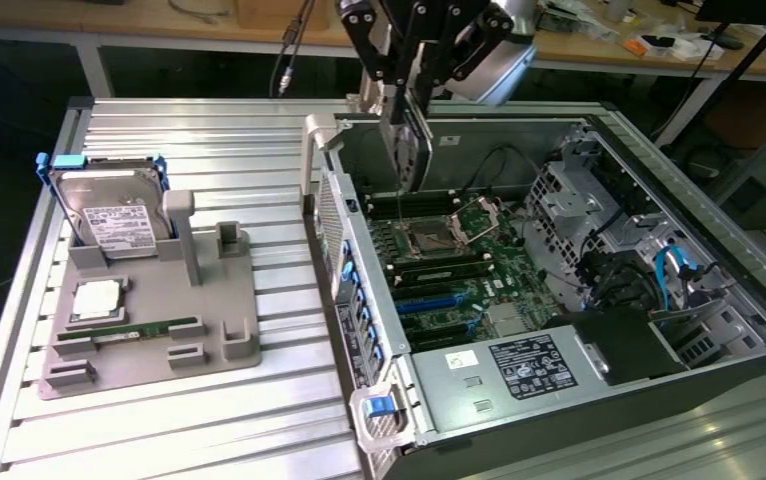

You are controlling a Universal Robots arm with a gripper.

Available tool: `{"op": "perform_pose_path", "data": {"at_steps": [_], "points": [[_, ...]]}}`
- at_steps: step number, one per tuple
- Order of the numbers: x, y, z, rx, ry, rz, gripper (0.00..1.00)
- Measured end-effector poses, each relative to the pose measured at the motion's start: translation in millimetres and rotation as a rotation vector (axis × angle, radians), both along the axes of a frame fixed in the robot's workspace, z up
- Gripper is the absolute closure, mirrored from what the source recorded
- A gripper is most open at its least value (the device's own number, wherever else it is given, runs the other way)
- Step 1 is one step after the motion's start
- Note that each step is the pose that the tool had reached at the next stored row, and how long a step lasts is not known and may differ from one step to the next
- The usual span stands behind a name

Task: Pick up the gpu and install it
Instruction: 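Pick up the gpu and move the gpu toward the slot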

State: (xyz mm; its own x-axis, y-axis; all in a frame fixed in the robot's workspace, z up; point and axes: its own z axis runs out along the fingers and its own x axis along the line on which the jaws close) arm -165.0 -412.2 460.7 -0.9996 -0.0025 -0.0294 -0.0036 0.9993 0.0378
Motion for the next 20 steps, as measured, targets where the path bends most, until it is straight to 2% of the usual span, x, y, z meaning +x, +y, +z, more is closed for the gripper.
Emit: {"op": "perform_pose_path", "data": {"at_steps": [3, 20], "points": [[17.2, 0.0, 0.0, 0.0000, -0.0001, 0.000, 0.73], [72.2, 0.0, 0.0, 0.0000, 0.0000, 0.000, 0.73]]}}
